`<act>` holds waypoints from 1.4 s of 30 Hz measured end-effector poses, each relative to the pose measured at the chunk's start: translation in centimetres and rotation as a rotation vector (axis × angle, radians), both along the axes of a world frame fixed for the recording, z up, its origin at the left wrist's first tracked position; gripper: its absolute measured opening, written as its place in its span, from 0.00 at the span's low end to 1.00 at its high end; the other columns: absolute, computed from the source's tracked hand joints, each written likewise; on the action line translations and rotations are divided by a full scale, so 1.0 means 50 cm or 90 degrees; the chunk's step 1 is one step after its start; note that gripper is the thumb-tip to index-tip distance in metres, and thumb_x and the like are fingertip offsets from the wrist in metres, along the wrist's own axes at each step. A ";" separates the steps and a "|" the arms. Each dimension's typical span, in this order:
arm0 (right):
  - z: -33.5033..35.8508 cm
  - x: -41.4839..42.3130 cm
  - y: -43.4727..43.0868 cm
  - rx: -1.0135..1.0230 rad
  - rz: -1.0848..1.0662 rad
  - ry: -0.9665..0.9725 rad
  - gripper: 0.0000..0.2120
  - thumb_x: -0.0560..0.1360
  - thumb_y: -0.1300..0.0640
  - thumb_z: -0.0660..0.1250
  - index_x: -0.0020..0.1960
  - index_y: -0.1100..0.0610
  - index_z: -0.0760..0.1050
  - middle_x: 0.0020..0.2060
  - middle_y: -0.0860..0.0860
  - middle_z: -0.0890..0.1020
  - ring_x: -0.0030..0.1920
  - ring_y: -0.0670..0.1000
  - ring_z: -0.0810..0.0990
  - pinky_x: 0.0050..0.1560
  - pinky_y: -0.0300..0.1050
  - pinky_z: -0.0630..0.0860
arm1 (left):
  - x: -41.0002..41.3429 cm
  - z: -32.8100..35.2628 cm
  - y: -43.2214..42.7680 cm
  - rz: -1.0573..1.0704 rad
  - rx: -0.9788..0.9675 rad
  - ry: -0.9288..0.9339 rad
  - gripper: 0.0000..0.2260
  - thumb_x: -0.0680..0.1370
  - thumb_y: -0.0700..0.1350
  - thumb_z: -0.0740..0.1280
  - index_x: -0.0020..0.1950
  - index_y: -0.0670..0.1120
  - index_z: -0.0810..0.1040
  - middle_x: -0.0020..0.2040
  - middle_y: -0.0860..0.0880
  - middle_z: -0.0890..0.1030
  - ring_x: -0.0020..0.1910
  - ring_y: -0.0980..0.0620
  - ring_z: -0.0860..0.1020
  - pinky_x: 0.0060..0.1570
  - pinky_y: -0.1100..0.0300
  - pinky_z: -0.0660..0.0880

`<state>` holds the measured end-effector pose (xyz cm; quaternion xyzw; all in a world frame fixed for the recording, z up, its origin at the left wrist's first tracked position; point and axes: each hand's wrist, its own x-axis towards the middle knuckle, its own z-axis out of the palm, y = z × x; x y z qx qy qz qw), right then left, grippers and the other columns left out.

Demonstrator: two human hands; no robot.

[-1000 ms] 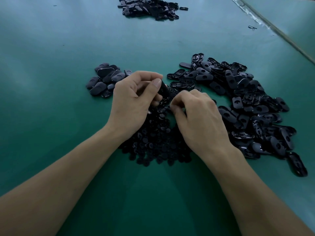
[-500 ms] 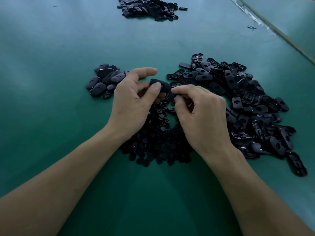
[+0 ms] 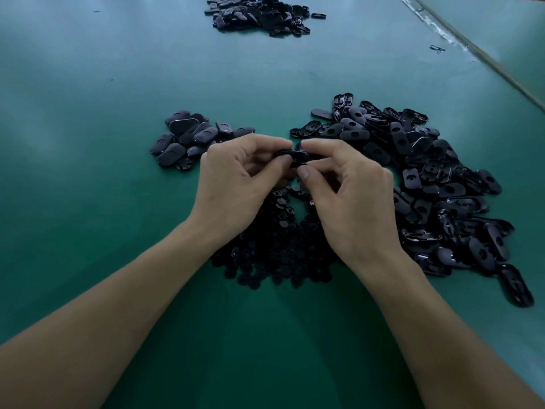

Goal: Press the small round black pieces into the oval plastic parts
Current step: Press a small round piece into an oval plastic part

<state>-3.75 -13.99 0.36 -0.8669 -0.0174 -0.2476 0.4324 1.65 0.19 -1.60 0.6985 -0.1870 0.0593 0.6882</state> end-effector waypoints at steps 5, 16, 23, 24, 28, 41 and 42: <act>0.001 0.001 -0.002 0.051 0.009 0.017 0.04 0.75 0.62 0.74 0.48 0.53 0.84 0.38 0.39 0.83 0.41 0.37 0.83 0.44 0.29 0.77 | -0.001 0.003 0.002 0.013 0.035 -0.011 0.07 0.74 0.40 0.72 0.48 0.51 0.83 0.42 0.49 0.87 0.42 0.50 0.86 0.47 0.52 0.83; 0.004 -0.003 0.002 0.060 -0.006 -0.001 0.07 0.76 0.62 0.72 0.50 0.53 0.84 0.39 0.39 0.83 0.41 0.38 0.82 0.43 0.29 0.76 | -0.004 0.003 0.002 0.005 0.060 -0.026 0.08 0.74 0.40 0.73 0.48 0.52 0.84 0.43 0.51 0.87 0.41 0.52 0.86 0.47 0.54 0.83; 0.004 -0.004 0.001 0.065 -0.015 0.019 0.06 0.75 0.62 0.73 0.46 0.51 0.82 0.36 0.40 0.83 0.38 0.40 0.82 0.41 0.29 0.76 | -0.006 0.005 0.002 -0.009 0.060 -0.028 0.09 0.74 0.36 0.73 0.49 0.50 0.84 0.44 0.51 0.87 0.42 0.52 0.86 0.47 0.56 0.83; 0.004 -0.004 0.001 0.065 -0.014 0.019 0.06 0.75 0.62 0.73 0.46 0.51 0.83 0.37 0.40 0.83 0.39 0.39 0.82 0.41 0.30 0.76 | -0.006 0.005 0.002 -0.011 0.060 -0.026 0.10 0.74 0.35 0.74 0.49 0.50 0.84 0.44 0.51 0.87 0.42 0.52 0.86 0.48 0.55 0.83; 0.001 -0.003 0.003 0.068 -0.010 0.018 0.07 0.75 0.63 0.73 0.48 0.52 0.84 0.39 0.39 0.83 0.40 0.38 0.83 0.43 0.31 0.78 | -0.005 0.004 0.002 -0.016 0.060 -0.020 0.09 0.74 0.36 0.73 0.48 0.50 0.83 0.44 0.49 0.87 0.43 0.49 0.86 0.50 0.51 0.83; 0.000 -0.002 0.005 0.093 -0.018 0.032 0.07 0.75 0.63 0.73 0.45 0.50 0.81 0.37 0.41 0.84 0.39 0.40 0.83 0.43 0.31 0.78 | -0.005 0.004 0.001 -0.035 0.071 -0.044 0.10 0.74 0.34 0.73 0.48 0.50 0.83 0.44 0.51 0.86 0.43 0.54 0.85 0.48 0.59 0.82; -0.001 -0.002 0.006 0.096 -0.021 0.033 0.07 0.75 0.63 0.73 0.46 0.51 0.81 0.37 0.41 0.83 0.40 0.40 0.83 0.43 0.31 0.78 | -0.005 0.004 0.001 -0.037 0.069 -0.043 0.10 0.74 0.35 0.73 0.48 0.50 0.83 0.45 0.51 0.86 0.43 0.54 0.85 0.48 0.59 0.82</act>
